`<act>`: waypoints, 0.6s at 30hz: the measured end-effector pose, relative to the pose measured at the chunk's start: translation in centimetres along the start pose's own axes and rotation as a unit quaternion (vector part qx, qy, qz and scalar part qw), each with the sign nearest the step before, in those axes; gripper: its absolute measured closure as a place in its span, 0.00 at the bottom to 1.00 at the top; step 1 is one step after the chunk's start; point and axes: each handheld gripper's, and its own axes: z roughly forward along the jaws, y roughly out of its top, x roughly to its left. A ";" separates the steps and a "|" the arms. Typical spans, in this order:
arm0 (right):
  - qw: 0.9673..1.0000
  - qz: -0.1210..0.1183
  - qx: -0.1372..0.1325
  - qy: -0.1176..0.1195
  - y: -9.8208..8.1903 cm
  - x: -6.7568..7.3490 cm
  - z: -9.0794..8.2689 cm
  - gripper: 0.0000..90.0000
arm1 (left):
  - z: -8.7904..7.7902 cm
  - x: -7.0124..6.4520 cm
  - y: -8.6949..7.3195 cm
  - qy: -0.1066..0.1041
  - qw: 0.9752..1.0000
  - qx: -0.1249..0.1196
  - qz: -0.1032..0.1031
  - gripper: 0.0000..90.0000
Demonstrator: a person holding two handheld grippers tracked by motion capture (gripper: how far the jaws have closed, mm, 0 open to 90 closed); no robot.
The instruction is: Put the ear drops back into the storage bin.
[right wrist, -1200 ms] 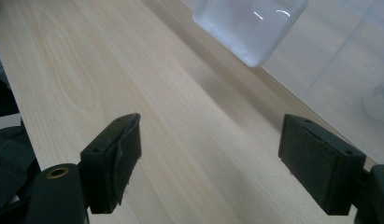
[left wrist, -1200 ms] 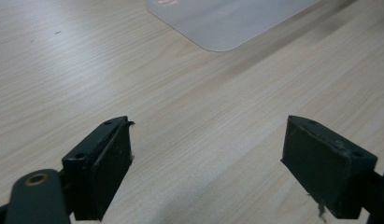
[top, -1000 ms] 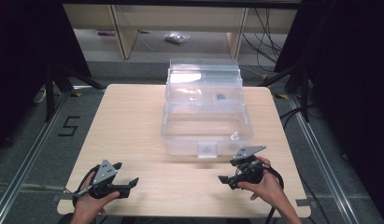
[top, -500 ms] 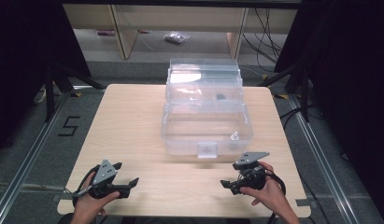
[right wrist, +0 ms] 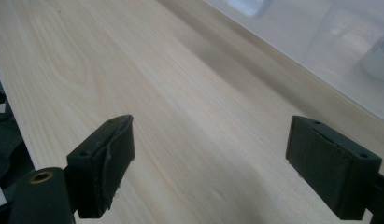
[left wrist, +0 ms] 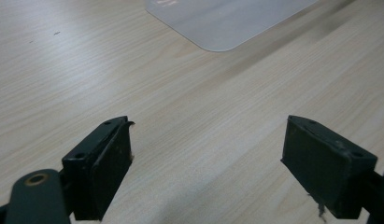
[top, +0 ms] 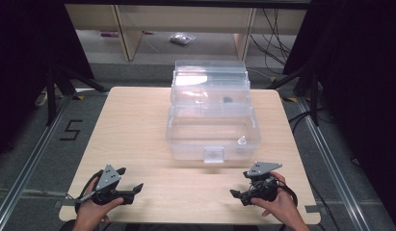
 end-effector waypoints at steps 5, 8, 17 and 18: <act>1.000 0.017 0.001 -0.004 -0.8 0.0 -0.3 0.18 | -0.1 0.0 0.0 0.001 1.000 0.003 0.001 0.17; 1.000 0.020 -0.006 -0.014 -1.3 0.0 -0.4 0.18 | -0.1 0.0 0.0 0.002 1.000 0.004 0.003 0.17; 1.000 0.002 -0.009 -0.016 -1.5 -0.3 -0.2 0.18 | 0.0 0.0 0.0 0.000 1.000 0.000 0.001 0.17; 1.000 0.006 -0.007 -0.017 -1.6 -0.3 -0.1 0.18 | 0.0 0.0 0.0 0.000 1.000 0.002 0.003 0.17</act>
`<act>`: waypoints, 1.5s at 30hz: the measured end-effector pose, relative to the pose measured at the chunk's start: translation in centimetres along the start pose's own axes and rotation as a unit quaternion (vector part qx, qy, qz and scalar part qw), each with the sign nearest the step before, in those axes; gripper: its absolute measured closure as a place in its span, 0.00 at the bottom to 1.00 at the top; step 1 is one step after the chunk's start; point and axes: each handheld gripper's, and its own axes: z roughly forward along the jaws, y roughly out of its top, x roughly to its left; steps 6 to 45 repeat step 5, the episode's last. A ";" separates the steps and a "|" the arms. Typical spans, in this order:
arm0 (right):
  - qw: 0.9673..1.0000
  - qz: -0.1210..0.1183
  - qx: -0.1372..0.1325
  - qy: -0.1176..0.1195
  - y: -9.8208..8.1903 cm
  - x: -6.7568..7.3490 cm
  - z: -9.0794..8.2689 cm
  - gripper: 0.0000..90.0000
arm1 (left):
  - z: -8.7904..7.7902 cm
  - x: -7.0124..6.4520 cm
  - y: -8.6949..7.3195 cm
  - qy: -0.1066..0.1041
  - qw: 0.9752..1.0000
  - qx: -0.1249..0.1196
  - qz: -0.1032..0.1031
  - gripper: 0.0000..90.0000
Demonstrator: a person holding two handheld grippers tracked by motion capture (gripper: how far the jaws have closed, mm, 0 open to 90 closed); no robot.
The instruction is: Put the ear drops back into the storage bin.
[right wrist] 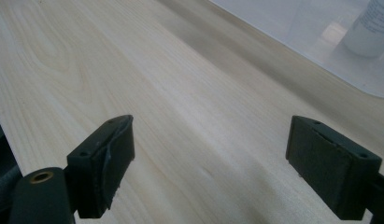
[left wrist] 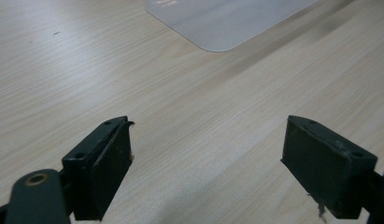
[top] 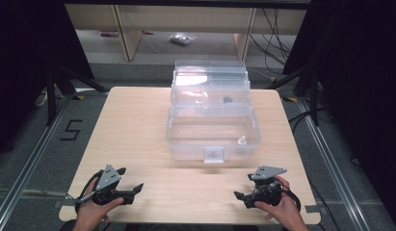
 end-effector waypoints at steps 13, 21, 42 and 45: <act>1.000 0.005 0.000 -0.004 0.0 0.1 -0.1 0.18 | 0.0 0.0 0.0 -0.001 1.000 -0.001 -0.001 0.17; 1.000 0.005 0.000 -0.004 0.0 0.1 -0.1 0.18 | 0.0 0.0 0.0 -0.001 1.000 -0.001 -0.001 0.17; 1.000 0.005 0.000 -0.004 0.0 0.1 -0.1 0.18 | 0.0 0.0 0.0 -0.001 1.000 -0.001 -0.001 0.17; 1.000 0.005 0.000 -0.004 0.0 0.1 -0.1 0.18 | 0.0 0.0 0.0 -0.001 1.000 -0.001 -0.001 0.17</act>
